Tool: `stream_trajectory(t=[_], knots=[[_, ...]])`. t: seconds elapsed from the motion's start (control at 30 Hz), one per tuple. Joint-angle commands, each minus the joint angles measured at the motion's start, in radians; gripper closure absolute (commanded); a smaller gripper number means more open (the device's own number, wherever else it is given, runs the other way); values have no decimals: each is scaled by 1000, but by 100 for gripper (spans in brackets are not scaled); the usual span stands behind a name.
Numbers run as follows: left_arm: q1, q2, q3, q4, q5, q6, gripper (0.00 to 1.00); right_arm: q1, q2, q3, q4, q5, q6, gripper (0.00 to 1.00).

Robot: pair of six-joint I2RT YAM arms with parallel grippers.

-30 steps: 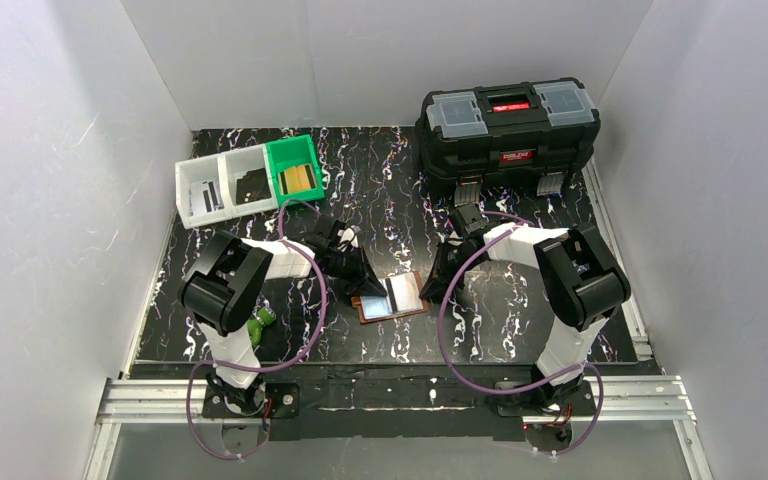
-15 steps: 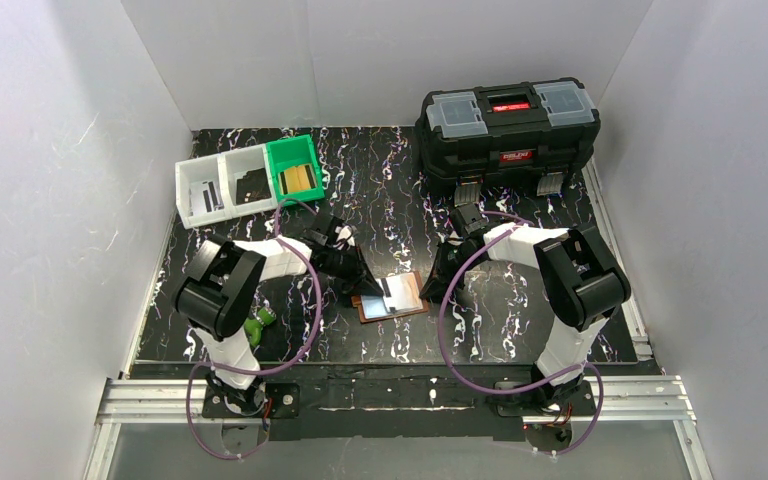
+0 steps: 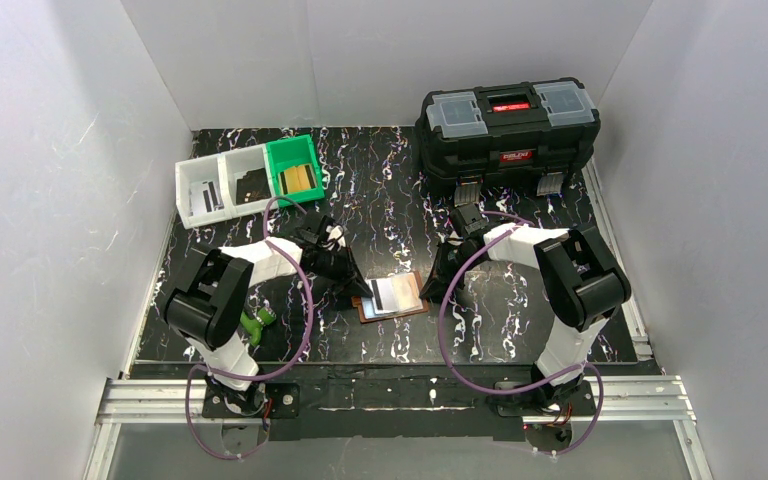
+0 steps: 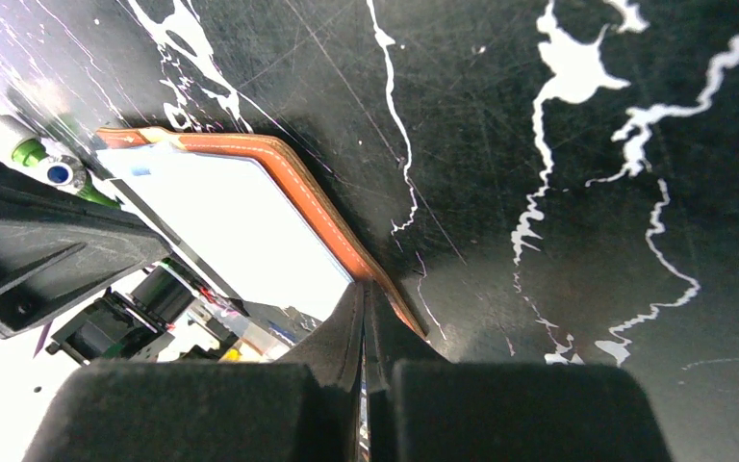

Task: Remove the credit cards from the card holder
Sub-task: Remove the credit card from the card holder.

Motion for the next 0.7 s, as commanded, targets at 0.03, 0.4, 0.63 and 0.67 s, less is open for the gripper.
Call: stream_trajectory(t=[0.03, 0.4, 0.63, 0.67], knots=[[11, -45, -17, -44, -1, 30, 100, -12, -13, -2, -60, 216, -73, 96], [12, -63, -8, -54, 4, 38, 100, 36, -164, 100, -135, 223, -92, 49], [15, -86, -7, -52, 24, 33, 100, 76, -173, 143, -150, 231, -83, 46], [17, -89, -6, -52, 28, 33, 100, 78, -180, 145, -149, 231, -84, 45]])
